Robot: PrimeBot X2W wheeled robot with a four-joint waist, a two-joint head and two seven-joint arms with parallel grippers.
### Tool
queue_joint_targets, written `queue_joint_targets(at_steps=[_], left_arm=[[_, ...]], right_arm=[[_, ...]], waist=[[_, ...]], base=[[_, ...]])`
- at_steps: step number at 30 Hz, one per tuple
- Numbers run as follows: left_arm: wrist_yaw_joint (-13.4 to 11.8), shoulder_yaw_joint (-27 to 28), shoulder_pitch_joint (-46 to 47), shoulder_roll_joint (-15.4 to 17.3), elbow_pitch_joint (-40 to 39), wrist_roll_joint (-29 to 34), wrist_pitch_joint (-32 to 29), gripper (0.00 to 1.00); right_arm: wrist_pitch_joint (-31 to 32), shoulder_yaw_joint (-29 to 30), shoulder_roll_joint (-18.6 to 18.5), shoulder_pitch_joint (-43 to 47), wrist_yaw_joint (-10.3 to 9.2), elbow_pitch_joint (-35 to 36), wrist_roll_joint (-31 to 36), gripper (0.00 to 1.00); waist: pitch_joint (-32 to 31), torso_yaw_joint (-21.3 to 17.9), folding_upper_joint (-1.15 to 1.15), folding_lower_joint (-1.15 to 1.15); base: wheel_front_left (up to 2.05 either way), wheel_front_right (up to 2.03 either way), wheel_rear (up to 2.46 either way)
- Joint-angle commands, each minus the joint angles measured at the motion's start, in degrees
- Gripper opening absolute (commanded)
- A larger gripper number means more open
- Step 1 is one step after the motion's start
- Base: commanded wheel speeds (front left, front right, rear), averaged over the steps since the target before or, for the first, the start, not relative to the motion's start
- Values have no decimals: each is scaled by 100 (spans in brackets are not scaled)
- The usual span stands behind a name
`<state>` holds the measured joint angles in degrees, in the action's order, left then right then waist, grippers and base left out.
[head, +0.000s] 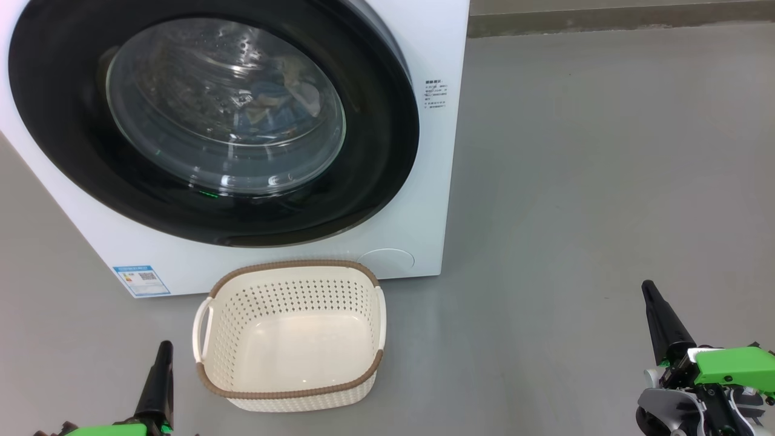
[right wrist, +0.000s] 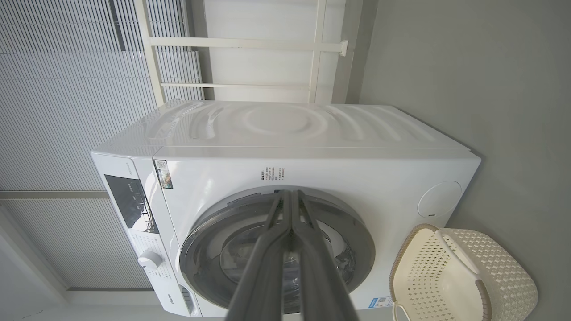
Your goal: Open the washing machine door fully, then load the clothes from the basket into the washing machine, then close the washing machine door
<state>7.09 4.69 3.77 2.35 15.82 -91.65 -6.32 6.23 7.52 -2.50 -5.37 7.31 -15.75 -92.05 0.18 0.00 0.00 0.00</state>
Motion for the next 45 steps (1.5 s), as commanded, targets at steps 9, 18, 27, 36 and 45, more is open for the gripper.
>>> queue_joint_targets(at_steps=[9, 18, 27, 36, 45], left_arm=[[40, 184, 243, 53, -176, -51, -17, 0], [40, 184, 243, 53, -177, -51, -17, 0], [40, 184, 243, 53, -177, -51, -17, 0], [40, 183, 243, 53, -177, -51, -16, 0], [40, 183, 242, 53, -177, -51, -16, 0]], right_arm=[[25, -100, -43, -81, 18, 173, -12, 0], [26, -99, -42, -81, 18, 173, -11, 0], [26, -98, -41, -81, 18, 173, -10, 0], [27, -98, -41, -82, 18, 173, -9, 0], [27, -97, -40, -82, 18, 173, -9, 0]], waist=[[0, 0, 0, 0], [0, 0, 0, 0], [0, 0, 0, 0], [0, 0, 0, 0], [0, 0, 0, 0]], base=[[0, 0, 0], [0, 0, 0], [0, 0, 0], [0, 0, 0], [0, 0, 0]])
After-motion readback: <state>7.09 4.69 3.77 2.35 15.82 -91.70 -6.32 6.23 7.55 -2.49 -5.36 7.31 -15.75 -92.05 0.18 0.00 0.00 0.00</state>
